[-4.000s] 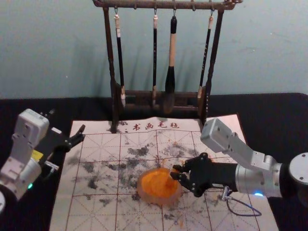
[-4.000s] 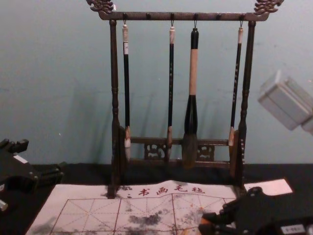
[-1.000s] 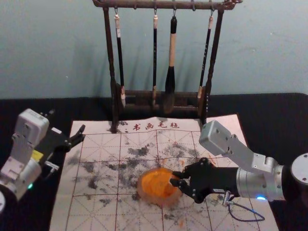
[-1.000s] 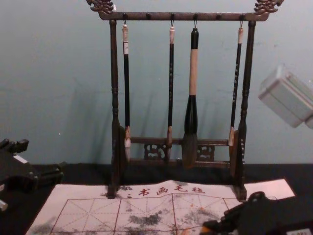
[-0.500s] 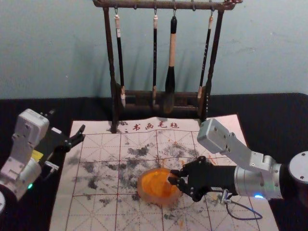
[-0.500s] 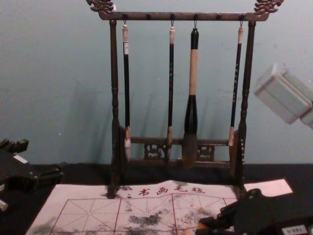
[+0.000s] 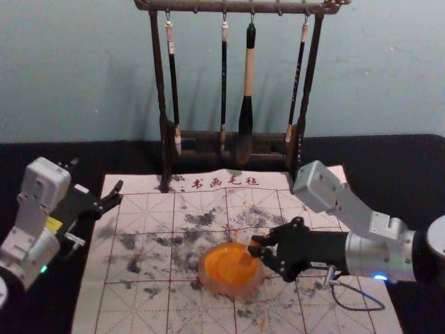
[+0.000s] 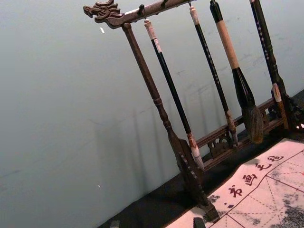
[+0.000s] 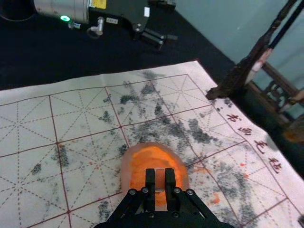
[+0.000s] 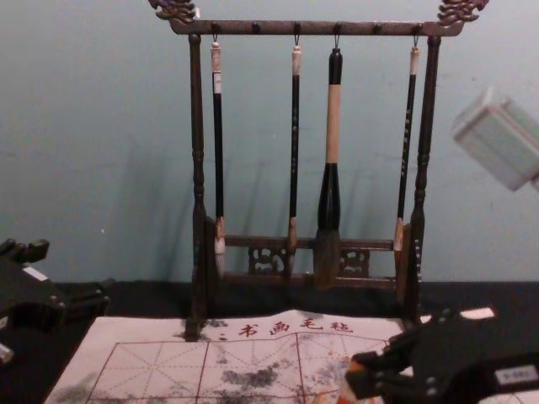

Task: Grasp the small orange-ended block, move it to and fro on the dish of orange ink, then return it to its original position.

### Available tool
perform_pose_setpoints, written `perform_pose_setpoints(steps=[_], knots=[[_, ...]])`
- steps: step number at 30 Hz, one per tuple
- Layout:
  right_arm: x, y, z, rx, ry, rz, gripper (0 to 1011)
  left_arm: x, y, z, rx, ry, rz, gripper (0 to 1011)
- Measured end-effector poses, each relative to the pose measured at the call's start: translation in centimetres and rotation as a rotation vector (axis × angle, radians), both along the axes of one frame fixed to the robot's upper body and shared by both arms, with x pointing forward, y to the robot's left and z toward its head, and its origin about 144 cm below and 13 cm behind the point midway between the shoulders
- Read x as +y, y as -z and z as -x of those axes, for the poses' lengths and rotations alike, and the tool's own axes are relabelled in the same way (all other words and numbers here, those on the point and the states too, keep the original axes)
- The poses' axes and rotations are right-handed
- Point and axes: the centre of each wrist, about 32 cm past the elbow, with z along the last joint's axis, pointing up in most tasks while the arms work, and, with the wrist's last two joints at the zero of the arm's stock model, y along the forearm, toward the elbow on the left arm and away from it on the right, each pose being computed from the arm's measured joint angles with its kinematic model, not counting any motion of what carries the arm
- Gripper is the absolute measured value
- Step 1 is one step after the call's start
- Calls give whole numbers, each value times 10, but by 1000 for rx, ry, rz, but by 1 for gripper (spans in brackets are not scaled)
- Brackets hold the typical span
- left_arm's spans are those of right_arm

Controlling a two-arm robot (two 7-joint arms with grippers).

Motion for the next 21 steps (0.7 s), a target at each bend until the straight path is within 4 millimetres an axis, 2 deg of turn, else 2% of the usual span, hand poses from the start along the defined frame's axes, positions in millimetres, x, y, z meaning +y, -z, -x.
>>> perform_pose_setpoints(steps=[21], knots=[[-41,-16,16,-39,135,-45,92,0,0,0,0,0,0,1001]])
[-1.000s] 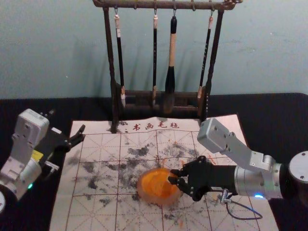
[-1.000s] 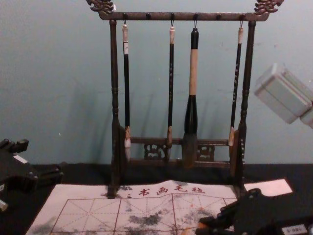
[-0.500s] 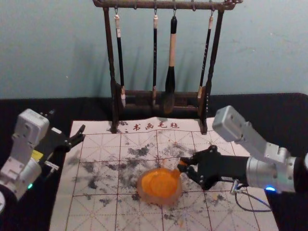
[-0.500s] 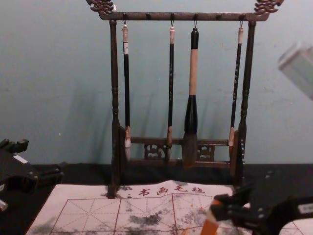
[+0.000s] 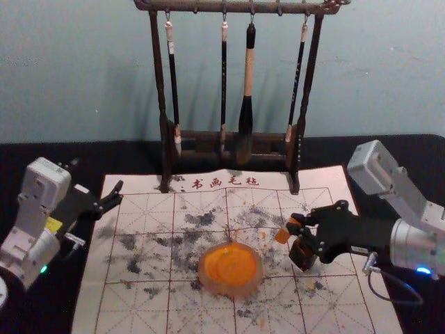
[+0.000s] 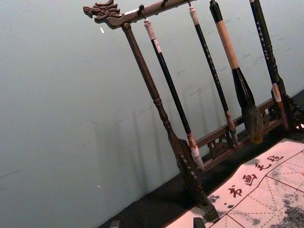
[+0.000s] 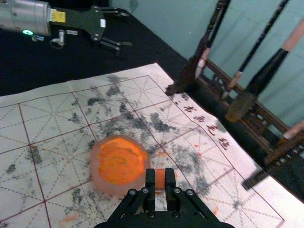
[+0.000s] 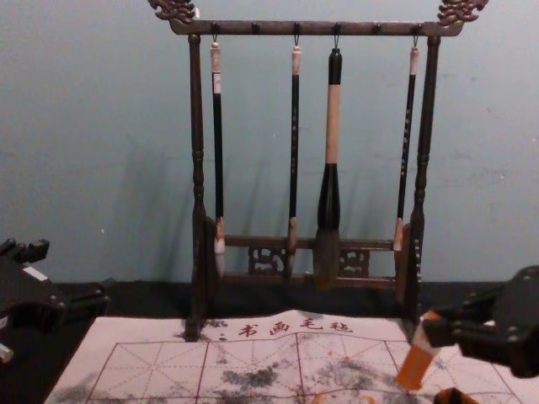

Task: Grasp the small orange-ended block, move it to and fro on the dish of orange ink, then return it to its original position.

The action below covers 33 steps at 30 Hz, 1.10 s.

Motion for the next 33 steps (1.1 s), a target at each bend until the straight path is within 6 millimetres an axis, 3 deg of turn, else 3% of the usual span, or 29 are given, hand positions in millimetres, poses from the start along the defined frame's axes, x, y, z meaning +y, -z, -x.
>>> perform_pose_setpoints(steps=[17,33], knots=[[-21,4,19,-14,81,5,92,0,0,0,0,0,0,1001],[-27,11,20,7,111,0,92,0,0,0,0,0,0,1001]])
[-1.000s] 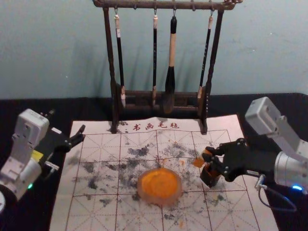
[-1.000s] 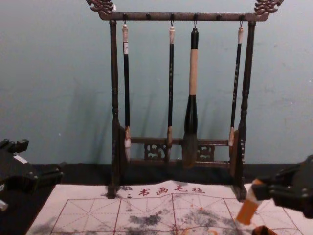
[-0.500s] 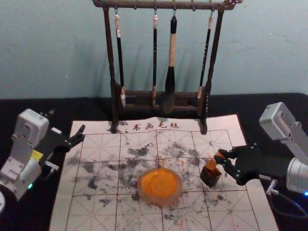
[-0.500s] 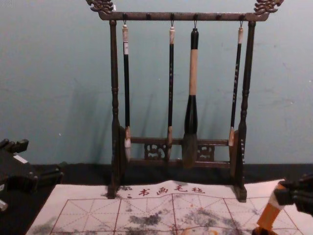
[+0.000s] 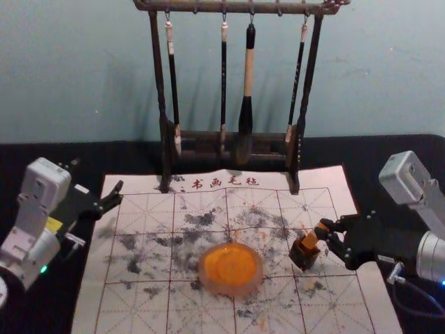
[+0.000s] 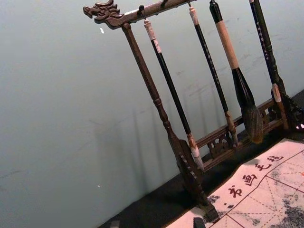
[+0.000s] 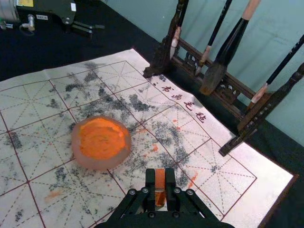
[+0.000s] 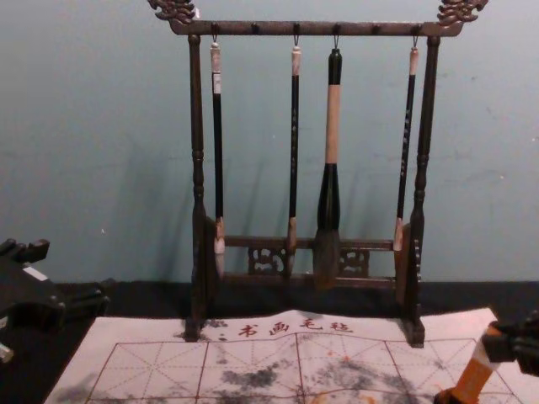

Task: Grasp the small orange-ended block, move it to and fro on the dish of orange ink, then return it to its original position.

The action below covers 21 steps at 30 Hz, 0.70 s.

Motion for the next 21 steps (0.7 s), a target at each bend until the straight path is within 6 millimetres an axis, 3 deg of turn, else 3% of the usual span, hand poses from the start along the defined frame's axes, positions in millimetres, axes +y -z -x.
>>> perform_pose_setpoints(steps=[21], knots=[[2,10,-8,36,4,5,92,0,0,0,0,0,0,1001]])
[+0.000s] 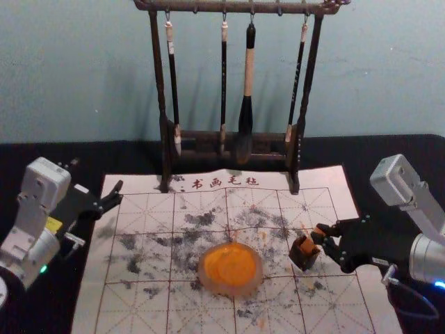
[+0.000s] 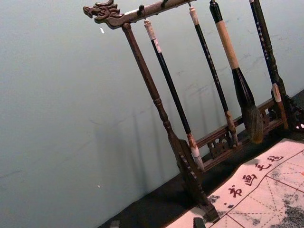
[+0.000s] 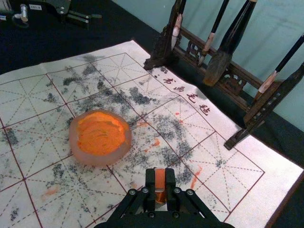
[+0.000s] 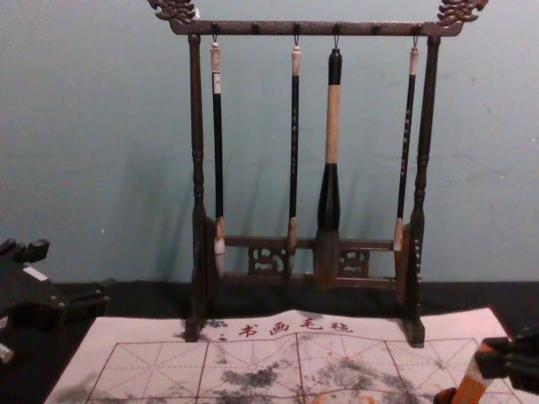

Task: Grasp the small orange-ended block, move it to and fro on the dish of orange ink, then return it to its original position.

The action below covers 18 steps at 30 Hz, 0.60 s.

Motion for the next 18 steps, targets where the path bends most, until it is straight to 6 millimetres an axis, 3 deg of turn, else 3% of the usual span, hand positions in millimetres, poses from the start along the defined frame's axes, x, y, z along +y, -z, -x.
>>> perform_pose_setpoints(steps=[18], knots=[[4,9,-7,28,-2,18,92,0,0,0,0,0,0,1001]])
